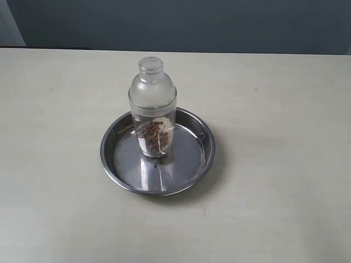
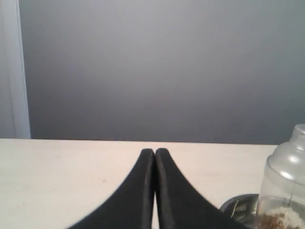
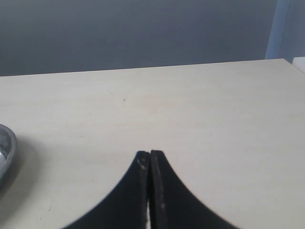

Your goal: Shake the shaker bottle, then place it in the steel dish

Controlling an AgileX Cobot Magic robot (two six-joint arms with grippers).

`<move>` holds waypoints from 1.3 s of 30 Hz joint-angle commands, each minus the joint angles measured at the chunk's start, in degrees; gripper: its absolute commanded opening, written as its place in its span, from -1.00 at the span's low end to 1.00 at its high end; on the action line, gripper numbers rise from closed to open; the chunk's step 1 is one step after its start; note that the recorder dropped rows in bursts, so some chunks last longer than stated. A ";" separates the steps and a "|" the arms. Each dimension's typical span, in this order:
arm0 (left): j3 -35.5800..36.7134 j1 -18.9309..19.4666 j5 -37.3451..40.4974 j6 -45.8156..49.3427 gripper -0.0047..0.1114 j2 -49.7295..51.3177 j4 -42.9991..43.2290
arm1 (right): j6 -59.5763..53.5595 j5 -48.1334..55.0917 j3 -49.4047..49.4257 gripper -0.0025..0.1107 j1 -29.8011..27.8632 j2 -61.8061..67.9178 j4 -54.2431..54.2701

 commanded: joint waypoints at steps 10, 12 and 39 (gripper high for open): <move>6.05 -4.03 2.02 66.61 -0.91 -4.25 -61.69 | -0.11 -0.65 0.09 -0.97 0.08 -0.25 -0.05; 6.05 -3.22 1.92 68.82 -0.91 -4.25 -63.92 | -0.11 -0.65 0.09 -0.97 0.08 -0.25 -0.05; 6.05 1.90 7.64 61.05 -0.91 -4.25 -64.16 | -0.11 -0.65 0.09 -0.97 0.08 -0.25 -0.05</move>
